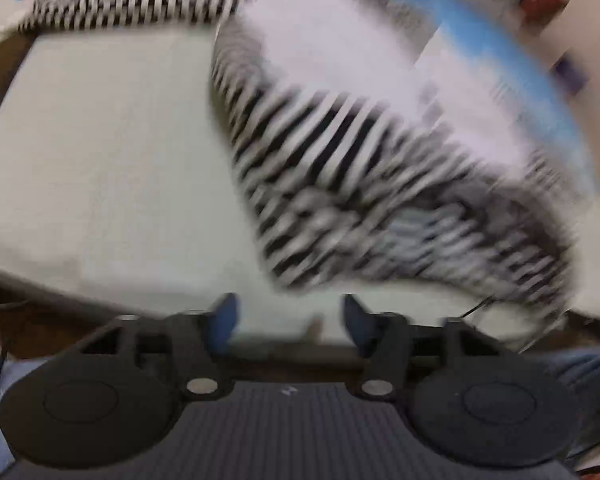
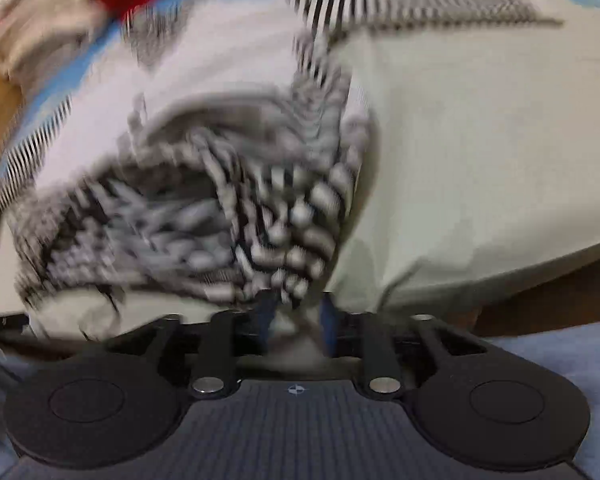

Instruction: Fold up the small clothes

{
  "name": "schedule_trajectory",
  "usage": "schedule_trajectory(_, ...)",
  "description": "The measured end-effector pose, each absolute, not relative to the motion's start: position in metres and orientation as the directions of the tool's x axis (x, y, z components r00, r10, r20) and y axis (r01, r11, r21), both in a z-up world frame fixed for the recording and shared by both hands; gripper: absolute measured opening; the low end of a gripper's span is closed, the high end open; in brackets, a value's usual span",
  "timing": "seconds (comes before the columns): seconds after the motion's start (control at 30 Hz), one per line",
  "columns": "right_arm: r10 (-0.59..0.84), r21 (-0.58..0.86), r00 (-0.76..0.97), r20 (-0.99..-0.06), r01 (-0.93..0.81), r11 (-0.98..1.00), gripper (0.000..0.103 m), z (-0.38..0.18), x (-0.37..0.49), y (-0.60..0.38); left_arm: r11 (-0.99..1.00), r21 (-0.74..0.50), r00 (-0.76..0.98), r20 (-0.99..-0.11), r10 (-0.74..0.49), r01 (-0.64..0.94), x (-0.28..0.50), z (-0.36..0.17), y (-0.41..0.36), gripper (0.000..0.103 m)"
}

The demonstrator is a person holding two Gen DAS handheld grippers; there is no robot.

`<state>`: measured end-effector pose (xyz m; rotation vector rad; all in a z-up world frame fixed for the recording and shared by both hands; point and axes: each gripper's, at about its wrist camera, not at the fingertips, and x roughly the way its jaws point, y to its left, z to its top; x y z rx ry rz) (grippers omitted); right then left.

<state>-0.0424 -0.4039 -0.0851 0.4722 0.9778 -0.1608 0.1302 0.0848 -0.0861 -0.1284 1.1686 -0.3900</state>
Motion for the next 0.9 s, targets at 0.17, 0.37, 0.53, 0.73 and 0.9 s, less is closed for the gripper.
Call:
schedule_trajectory(0.17, 0.039, 0.249, 0.695, -0.718, 0.205, 0.946, 0.062, -0.051, -0.013, -0.390, 0.888, -0.414, 0.464, -0.758, -0.459, 0.202, 0.155, -0.046, 0.077, 0.088)
schedule_trajectory(0.37, -0.021, 0.036, 0.593, -0.805, 0.084, 0.996, 0.025, -0.102, 0.038, -0.348, 0.921, -0.385, 0.314, -0.868, -0.385, 0.063, 0.211, -0.100, 0.040, 0.052)
schedule_trajectory(0.53, -0.080, -0.063, 0.595, -0.800, 0.050, 0.997, 0.006, -0.091, -0.004, -0.340, 0.921, -0.373, 0.321, -0.863, -0.390, 0.116, 0.184, -0.108, 0.064, 0.004)
schedule_trajectory(0.73, -0.040, -0.108, 0.527, -0.849, -0.098, 0.989, 0.008, -0.111, -0.038, -0.321, 0.945, -0.279, 0.332, -0.887, -0.322, 0.172, 0.142, -0.113, 0.095, 0.003)
schedule_trajectory(0.9, 0.001, -0.074, 0.513, -0.858, -0.126, 0.989, 0.058, -0.104, -0.037, -0.311, 0.968, -0.201, 0.339, -0.909, -0.241, 0.151, 0.146, -0.115, 0.095, 0.016)
